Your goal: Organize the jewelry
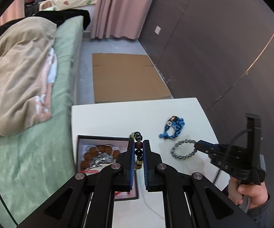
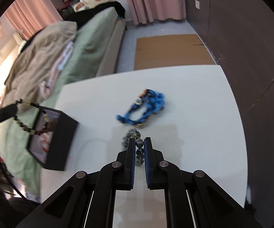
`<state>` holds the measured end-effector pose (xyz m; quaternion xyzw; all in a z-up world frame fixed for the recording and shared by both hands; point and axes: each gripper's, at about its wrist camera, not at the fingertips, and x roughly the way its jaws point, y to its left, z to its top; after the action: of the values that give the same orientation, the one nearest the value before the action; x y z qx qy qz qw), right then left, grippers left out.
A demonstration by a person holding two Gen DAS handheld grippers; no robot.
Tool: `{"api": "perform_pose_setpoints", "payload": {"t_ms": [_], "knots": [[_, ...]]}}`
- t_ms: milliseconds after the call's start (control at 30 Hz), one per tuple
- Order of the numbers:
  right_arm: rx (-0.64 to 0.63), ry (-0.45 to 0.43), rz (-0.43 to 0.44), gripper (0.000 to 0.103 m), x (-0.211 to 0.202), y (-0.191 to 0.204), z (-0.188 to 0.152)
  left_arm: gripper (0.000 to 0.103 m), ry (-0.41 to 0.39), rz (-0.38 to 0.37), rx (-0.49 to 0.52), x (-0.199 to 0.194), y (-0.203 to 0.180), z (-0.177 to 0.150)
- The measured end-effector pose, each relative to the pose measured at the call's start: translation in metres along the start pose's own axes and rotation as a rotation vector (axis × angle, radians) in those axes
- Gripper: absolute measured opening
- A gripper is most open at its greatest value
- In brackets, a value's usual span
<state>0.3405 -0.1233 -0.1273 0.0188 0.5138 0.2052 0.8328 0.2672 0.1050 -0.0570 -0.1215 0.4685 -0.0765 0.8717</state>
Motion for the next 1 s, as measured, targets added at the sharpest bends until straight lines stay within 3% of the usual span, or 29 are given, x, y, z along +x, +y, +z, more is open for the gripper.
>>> {"api": "perform_pose_setpoints", "payload": {"t_ms": [400,700,800,900,967,1000], "knots": [[-0.014,-0.076,0.135,0.01,-0.023,0.054,0.005,0.008,0.003,0.006,-0.026,-0.01,0.028,-0.011],[-0.035,-0.079,0.177,0.01,-0.018,0.077,0.008,0.008,0.019,-0.038,-0.019,0.002,0.03,-0.012],[-0.034,-0.079,0.187,0.01,-0.016,0.081,0.01,0.008,0.023,0.022,-0.039,0.007,0.038,-0.009],[-0.036,-0.084,0.206,0.01,-0.016,0.085,0.011,0.009,0.075,0.014,-0.079,0.016,0.051,-0.007],[-0.042,-0.092,0.222,0.01,-0.017,0.089,0.011,0.012,0.078,0.021,-0.102,0.015,0.059,-0.007],[-0.045,-0.097,0.231,0.01,-0.018,0.091,0.011,0.019,0.07,0.023,-0.107,0.012,0.062,-0.007]]}}
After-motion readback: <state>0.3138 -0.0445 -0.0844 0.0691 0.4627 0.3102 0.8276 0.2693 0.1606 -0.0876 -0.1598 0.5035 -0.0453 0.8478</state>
